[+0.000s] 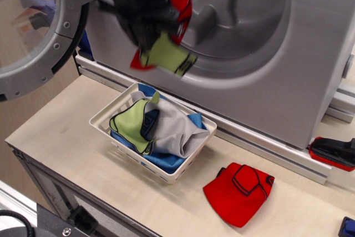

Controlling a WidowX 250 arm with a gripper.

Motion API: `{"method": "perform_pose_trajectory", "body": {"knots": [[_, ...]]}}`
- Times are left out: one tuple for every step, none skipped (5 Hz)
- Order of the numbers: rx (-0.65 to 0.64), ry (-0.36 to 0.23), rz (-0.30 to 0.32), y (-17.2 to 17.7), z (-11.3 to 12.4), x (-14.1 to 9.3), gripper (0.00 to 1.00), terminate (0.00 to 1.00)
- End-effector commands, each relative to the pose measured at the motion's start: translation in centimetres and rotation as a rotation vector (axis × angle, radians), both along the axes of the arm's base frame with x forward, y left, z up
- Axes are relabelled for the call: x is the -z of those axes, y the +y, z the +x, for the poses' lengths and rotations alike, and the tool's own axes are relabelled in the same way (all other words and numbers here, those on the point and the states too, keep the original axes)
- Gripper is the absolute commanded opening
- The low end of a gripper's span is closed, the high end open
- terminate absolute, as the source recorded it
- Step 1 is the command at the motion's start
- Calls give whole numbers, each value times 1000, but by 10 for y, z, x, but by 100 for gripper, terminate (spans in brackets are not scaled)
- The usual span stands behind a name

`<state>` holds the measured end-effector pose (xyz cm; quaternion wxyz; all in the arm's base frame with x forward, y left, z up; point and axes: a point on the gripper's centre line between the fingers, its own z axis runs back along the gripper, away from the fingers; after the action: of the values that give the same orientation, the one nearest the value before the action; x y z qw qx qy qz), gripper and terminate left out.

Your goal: Put clothes in laundry machine

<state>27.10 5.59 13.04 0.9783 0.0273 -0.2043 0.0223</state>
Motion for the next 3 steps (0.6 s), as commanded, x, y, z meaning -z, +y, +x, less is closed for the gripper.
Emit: {"method": "perform_pose_trajectory", "body": {"knots": [[63, -240, 0, -13, 35, -22, 0, 0], [74, -299, 29, -20, 57, -7, 0, 0], [91, -367, 54, -26, 85, 1, 0, 0]]}}
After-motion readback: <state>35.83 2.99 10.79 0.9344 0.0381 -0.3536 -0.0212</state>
